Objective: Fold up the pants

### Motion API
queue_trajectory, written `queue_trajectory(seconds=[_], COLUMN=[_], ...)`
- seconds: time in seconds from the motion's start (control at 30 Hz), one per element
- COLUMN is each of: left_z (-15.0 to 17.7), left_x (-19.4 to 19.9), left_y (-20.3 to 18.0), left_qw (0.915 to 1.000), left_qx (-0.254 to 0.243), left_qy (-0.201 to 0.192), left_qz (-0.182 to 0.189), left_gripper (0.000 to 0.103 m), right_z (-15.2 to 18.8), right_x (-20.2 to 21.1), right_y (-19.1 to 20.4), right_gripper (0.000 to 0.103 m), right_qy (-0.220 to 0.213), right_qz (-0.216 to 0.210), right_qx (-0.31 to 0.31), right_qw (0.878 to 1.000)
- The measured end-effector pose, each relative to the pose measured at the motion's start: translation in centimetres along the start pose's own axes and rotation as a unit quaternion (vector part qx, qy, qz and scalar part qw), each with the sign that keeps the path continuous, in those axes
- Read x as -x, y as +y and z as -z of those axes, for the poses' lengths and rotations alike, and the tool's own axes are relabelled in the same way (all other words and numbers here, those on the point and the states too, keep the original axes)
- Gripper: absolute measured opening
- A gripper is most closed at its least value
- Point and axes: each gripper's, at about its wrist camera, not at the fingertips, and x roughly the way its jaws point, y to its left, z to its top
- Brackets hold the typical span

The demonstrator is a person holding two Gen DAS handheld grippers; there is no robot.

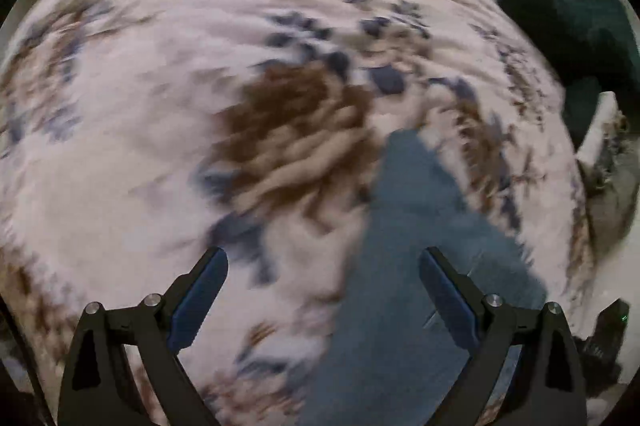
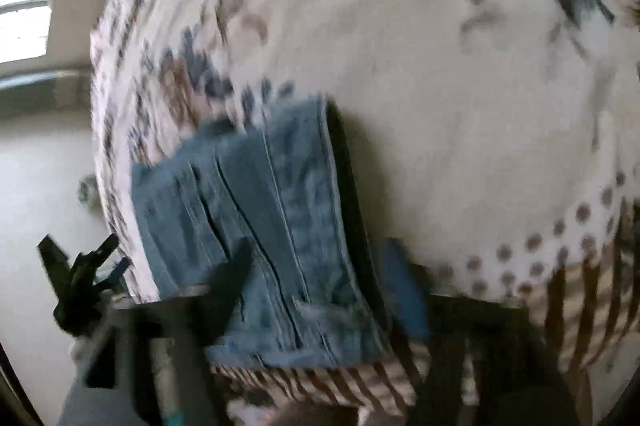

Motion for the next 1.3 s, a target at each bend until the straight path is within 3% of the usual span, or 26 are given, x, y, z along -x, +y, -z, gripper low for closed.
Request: queue_trajectory(seconds=[0.13, 0.17, 0.2, 0.23, 0.27, 0.3, 0.37, 0.53, 0.63, 0.7, 0.73, 0.77, 0.83, 0.87, 0.9, 0.97, 1.07, 1.1, 1.17, 1.3], left_z=[-3.7, -4.2, -4.5, -4.6, -4.5, -4.4, -4.4, -5.2, -5.4, -5.2, -5.1, -4.9, -4.1, -3.8, -3.3, -2.6, -1.9, -1.5, -1.1, -1.7], left_x=[-5.8, -7.0, -8.0, -8.7, -8.6, -8.4, -8.2, -8.8, -9.5, -9.4, -8.9, -8.0, -6.2, -5.2, -4.2, -4.1, -6.8, -7.6, -8.6, -9.0], left_y=[-2.9, -3.6, -4.2, -4.8, -5.0, -5.1, -4.1, -0.1, 2.1, 3.5, 3.9, 4.1, 4.1, 4.1, 4.0, 3.5, 2.0, 1.5, 0.4, -0.1], left_qw=[0.9982, 0.9974, 0.9961, 0.9944, 0.9942, 0.9941, 0.9956, 0.9941, 0.9820, 0.9686, 0.9642, 0.9633, 0.9650, 0.9668, 0.9663, 0.9620, 0.9722, 0.9780, 0.9878, 0.9896], left_qx=[-0.031, -0.042, -0.057, -0.073, -0.084, -0.090, -0.072, 0.030, 0.107, 0.153, 0.166, 0.168, 0.155, 0.147, 0.138, 0.120, 0.079, 0.059, 0.009, 0.007], left_qy=[0.047, 0.052, 0.058, 0.068, 0.063, 0.056, 0.051, 0.061, 0.076, 0.084, 0.084, 0.081, 0.064, 0.049, 0.030, 0.018, 0.063, 0.072, 0.069, 0.075], left_qz=[0.020, 0.027, 0.035, 0.034, 0.026, 0.024, 0.032, 0.085, 0.136, 0.177, 0.189, 0.194, 0.202, 0.203, 0.215, 0.245, 0.211, 0.187, 0.139, 0.122], left_gripper=[0.095, 0.072, 0.035, 0.033, 0.031, 0.029, 0.028, 0.027, 0.030, 0.030, 0.030, 0.033, 0.052, 0.067, 0.078, 0.087, 0.087, 0.083, 0.072, 0.073], right_z=[-3.2, -3.3, -3.6, -3.8, -4.0, -4.2, -4.1, -5.0, -6.7, -7.8, -8.3, -8.5, -8.4, -8.1, -7.5, -6.6, -5.2, -4.8, -4.3, -4.3], right_x=[-2.8, -3.6, -4.0, -4.3, -4.8, -4.5, -3.3, 0.3, -1.3, -3.3, -3.7, -3.4, -2.0, -1.3, -0.4, 0.1, -2.6, -3.7, -4.4, -4.4], right_y=[-1.8, -2.0, -2.1, -1.5, -0.4, 0.8, 2.6, 4.7, 4.6, 4.2, 3.6, 3.0, 2.2, 1.8, 1.4, 0.1, -1.1, -1.2, -1.3, -1.1], right_gripper=[0.078, 0.078, 0.072, 0.059, 0.027, 0.022, 0.015, 0.014, 0.014, 0.027, 0.030, 0.037, 0.063, 0.078, 0.079, 0.079, 0.078, 0.063, 0.051, 0.054], right_qy=[0.017, 0.024, 0.023, 0.014, 0.009, 0.004, -0.015, -0.062, -0.061, -0.023, -0.009, -0.003, -0.008, -0.013, -0.020, -0.014, 0.028, 0.035, 0.018, 0.015], right_qz=[-0.029, -0.035, -0.040, -0.053, -0.055, -0.038, -0.015, -0.002, 0.035, 0.067, 0.063, 0.049, 0.015, 0.007, 0.002, -0.017, -0.022, -0.014, 0.034, 0.053], right_qx=[-0.044, -0.051, -0.057, -0.048, -0.024, -0.001, 0.043, 0.076, 0.083, 0.095, 0.076, 0.059, 0.040, 0.035, 0.030, 0.018, -0.018, -0.018, -0.009, -0.045], right_qw=[0.998, 0.998, 0.997, 0.997, 0.998, 0.999, 0.999, 0.995, 0.994, 0.993, 0.995, 0.997, 0.999, 0.999, 0.999, 1.000, 0.999, 0.999, 0.999, 0.997])
